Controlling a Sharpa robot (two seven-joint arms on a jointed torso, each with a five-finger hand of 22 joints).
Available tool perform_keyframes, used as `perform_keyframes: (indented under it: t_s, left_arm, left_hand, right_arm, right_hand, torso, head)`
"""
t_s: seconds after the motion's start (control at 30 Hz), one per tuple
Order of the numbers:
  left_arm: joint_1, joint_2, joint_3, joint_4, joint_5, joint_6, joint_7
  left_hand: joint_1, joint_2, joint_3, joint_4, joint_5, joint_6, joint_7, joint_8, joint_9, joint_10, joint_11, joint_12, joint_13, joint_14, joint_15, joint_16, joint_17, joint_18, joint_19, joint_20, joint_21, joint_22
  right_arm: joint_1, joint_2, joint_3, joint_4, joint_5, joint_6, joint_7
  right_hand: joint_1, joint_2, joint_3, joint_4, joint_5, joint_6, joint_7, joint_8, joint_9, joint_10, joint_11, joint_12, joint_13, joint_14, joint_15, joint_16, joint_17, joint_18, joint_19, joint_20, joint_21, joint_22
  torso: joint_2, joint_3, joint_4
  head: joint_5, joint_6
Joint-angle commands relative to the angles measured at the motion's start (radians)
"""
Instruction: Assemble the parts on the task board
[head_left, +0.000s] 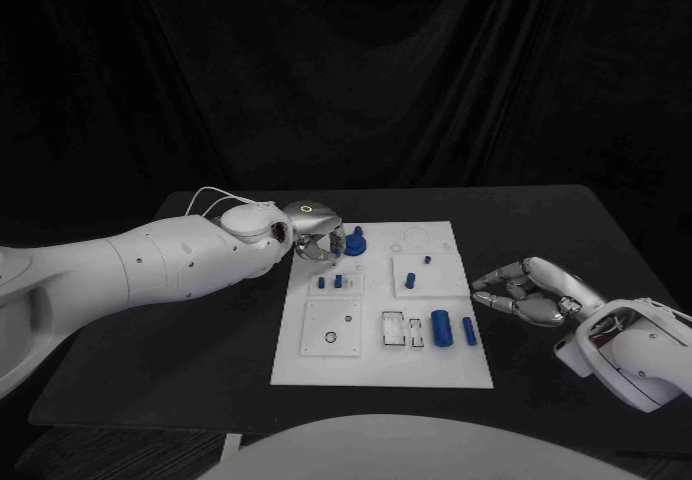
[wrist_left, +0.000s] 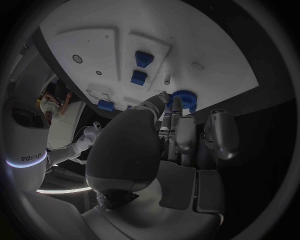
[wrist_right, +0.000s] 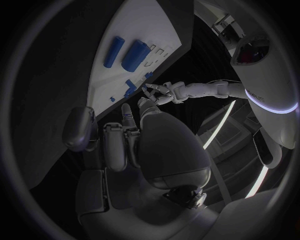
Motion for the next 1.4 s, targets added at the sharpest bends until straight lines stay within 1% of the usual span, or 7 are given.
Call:
perform_keyframes:
  t_s: [0.03,0.2,0.47,0.7,0.9,1.17,1.4]
  left_arm:
    - [-0.006,0.002,0.001,-0.002,0.009,-0.003,-0.003]
    - [-0.012,0.001,0.001,-0.003,0.009,-0.003,-0.011]
    - [-0.017,0.002,0.001,-0.004,0.009,0.016,-0.021]
    - [-0.02,-0.003,0.001,-0.001,0.009,0.015,-0.026]
    - [-0.021,-0.002,0.001,-0.002,0.009,0.016,-0.029]
    - [-0.023,0.002,0.001,-0.006,0.009,0.021,-0.032]
    - [-0.024,0.004,0.001,-0.004,0.009,0.026,-0.034]
  left_hand:
    - [-0.004,-0.008,0.001,-0.012,0.009,0.006,0.004,0.001,0.002,0.009,0.002,-0.007,-0.001,0.006,0.003,0.008,0.021,-0.009,0.01,0.0,0.023,0.173]
    - [-0.004,-0.009,0.002,-0.014,0.01,0.007,0.006,0.001,0.002,0.011,0.004,-0.008,-0.001,0.008,0.003,0.009,0.02,-0.009,0.012,0.0,0.025,0.174]
    - [-0.005,-0.011,0.001,-0.014,0.01,0.006,0.006,-0.001,0.001,0.011,0.005,-0.01,-0.001,0.002,0.004,0.003,0.007,-0.007,0.006,0.0,0.014,0.171]
    - [-0.006,-0.011,0.001,-0.014,0.01,0.005,0.006,-0.001,0.001,0.01,0.005,-0.011,-0.001,0.001,0.004,0.001,0.003,-0.006,0.005,0.0,0.013,0.171]
    - [-0.006,-0.011,0.001,-0.014,0.009,0.005,0.007,-0.002,0.001,0.01,0.005,-0.011,-0.002,0.001,0.004,0.001,0.002,-0.006,0.005,0.0,0.012,0.17]
    - [-0.007,-0.012,0.002,-0.014,0.009,0.006,0.007,-0.002,0.001,0.01,0.006,-0.012,-0.002,0.0,0.005,0.0,0.001,-0.007,0.006,-0.001,0.014,0.171]
    - [-0.007,-0.012,0.002,-0.014,0.009,0.006,0.007,-0.002,0.001,0.011,0.006,-0.012,-0.002,0.0,0.005,0.0,0.002,-0.007,0.006,-0.001,0.013,0.171]
  right_arm:
    - [-0.004,-0.002,0.0,0.002,-0.001,0.003,-0.01]
    - [-0.005,-0.003,0.0,0.004,-0.001,0.002,-0.01]
    - [-0.006,-0.004,0.0,0.004,-0.001,0.003,-0.011]
    - [-0.007,-0.001,0.0,0.002,-0.001,0.004,-0.012]
    - [-0.007,0.001,0.0,0.001,-0.001,0.005,-0.012]
    - [-0.008,0.0,0.0,0.002,-0.001,0.006,-0.012]
    - [-0.008,0.0,0.0,0.001,-0.001,0.007,-0.013]
  right_hand:
    - [0.007,0.001,0.005,-0.001,0.001,0.007,-0.003,-0.004,-0.002,0.068,0.0,-0.007,0.215,0.071,-0.003,-0.006,0.136,0.011,-0.003,0.001,-0.004,0.146]
    - [0.009,0.001,0.007,-0.002,0.0,0.006,-0.002,-0.004,-0.002,0.067,0.0,-0.007,0.215,0.07,-0.003,-0.007,0.135,0.011,-0.004,0.001,-0.005,0.146]
    - [0.009,0.001,0.007,-0.002,0.0,0.006,-0.002,-0.004,-0.002,0.067,0.0,-0.007,0.215,0.07,-0.003,-0.007,0.135,0.011,-0.004,0.001,-0.005,0.146]
    - [0.009,0.001,0.007,-0.002,0.0,0.006,-0.002,-0.004,-0.002,0.067,0.0,-0.007,0.215,0.07,-0.003,-0.007,0.135,0.011,-0.004,0.001,-0.005,0.146]
    - [0.009,0.001,0.007,-0.002,0.0,0.006,-0.002,-0.004,-0.002,0.067,0.0,-0.007,0.215,0.07,-0.003,-0.007,0.135,0.011,-0.004,0.001,-0.005,0.146]
    - [0.01,0.002,0.008,-0.002,-0.001,0.005,-0.002,-0.005,-0.002,0.067,0.0,-0.008,0.214,0.07,-0.003,-0.007,0.135,0.011,-0.004,0.001,-0.006,0.145]
    - [0.01,0.002,0.008,-0.002,-0.001,0.005,-0.002,-0.005,-0.002,0.067,0.0,-0.008,0.214,0.07,-0.003,-0.007,0.135,0.011,-0.004,0.001,-0.006,0.145]
  torso:
    - [0.0,0.0011,-0.0003]
    - [-0.001,0.001,-0.0008]
    - [0.0,0.0009,-0.0006]
    - [0.0,0.0011,0.0003]
    - [0.0,0.001,-0.0007]
    - [0.0,0.001,-0.0008]
    - [-0.001,0.001,-0.0006]
  head:
    - [0.0,0.0]
    - [0.0,0.0]
    - [0.002,0.0]
    - [0.003,0.0]
    - [0.004,0.0]
    - [0.0,0.0]
    - [0.0,0.0]
